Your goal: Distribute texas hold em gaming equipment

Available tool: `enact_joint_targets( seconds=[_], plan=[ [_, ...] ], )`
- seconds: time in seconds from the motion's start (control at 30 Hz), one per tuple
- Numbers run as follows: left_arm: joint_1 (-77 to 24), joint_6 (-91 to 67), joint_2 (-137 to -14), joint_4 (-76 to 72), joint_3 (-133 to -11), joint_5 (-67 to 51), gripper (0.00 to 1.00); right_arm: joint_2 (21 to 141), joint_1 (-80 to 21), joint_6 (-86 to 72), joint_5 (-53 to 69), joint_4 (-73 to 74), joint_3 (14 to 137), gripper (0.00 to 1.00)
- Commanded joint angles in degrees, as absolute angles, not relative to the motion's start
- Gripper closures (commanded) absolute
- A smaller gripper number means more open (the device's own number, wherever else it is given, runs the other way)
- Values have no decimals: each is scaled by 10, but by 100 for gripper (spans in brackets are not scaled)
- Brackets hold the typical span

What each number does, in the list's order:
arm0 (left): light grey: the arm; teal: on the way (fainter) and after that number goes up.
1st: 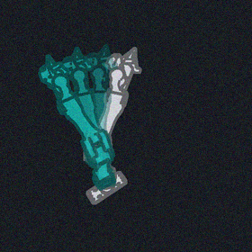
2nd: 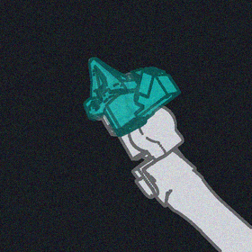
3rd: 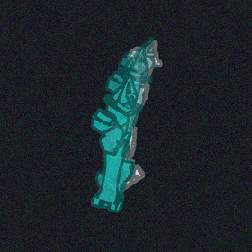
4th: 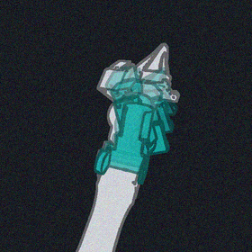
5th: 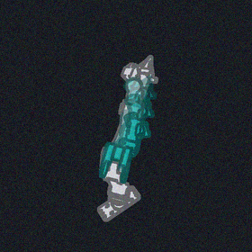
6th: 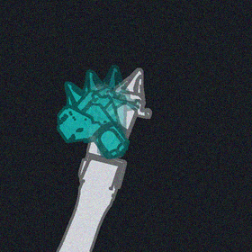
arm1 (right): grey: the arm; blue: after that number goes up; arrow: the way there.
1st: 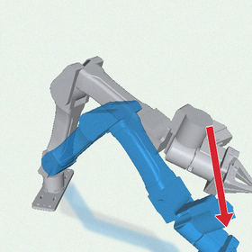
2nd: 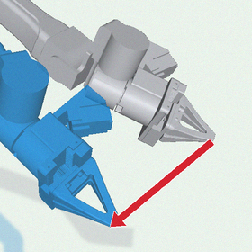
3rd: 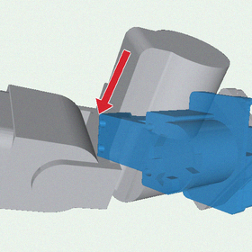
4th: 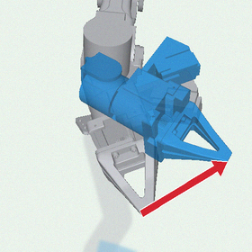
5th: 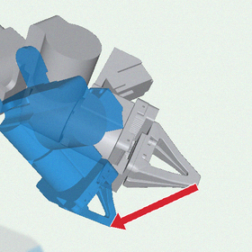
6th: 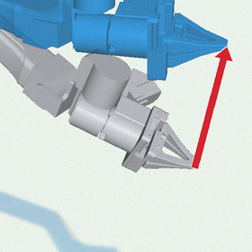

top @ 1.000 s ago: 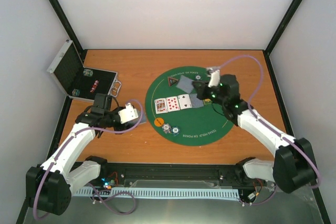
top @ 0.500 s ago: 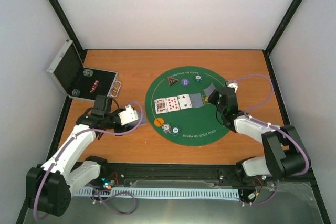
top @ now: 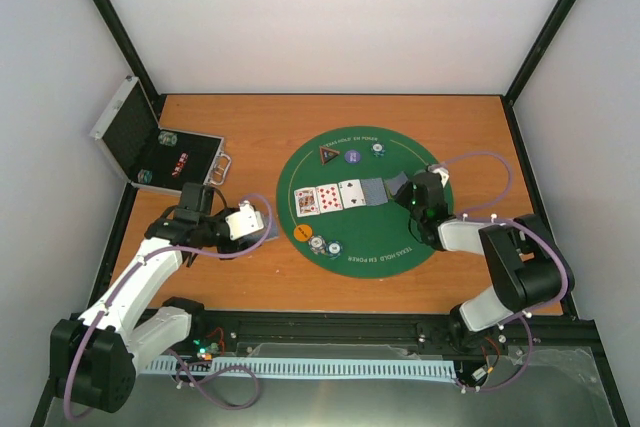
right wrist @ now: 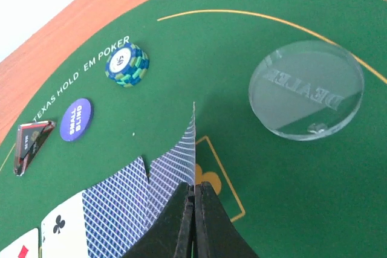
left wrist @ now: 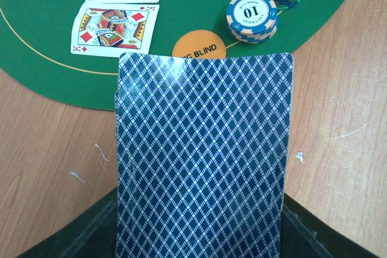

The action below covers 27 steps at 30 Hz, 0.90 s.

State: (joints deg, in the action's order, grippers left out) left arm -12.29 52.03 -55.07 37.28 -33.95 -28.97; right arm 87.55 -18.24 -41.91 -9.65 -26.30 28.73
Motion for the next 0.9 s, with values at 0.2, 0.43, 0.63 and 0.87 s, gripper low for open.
enact_joint_targets(
  seconds=[0.2, 0.43, 0.63, 0.87],
  plan=[
    [-127, 521, -547, 362, -344, -301, 44, 887, -174, -426, -100, -294, 260, 97],
    [-127, 520, -547, 363, -345, -301, 44, 896, -172, -439, -100, -305, 253, 97],
    [-127, 520, -545, 365, -345, -300, 44, 922, -167, -453, -97, -323, 257, 97],
    [-127, 520, -545, 364, -343, -299, 44, 945, -166, -490, -100, -341, 257, 97]
  ],
)
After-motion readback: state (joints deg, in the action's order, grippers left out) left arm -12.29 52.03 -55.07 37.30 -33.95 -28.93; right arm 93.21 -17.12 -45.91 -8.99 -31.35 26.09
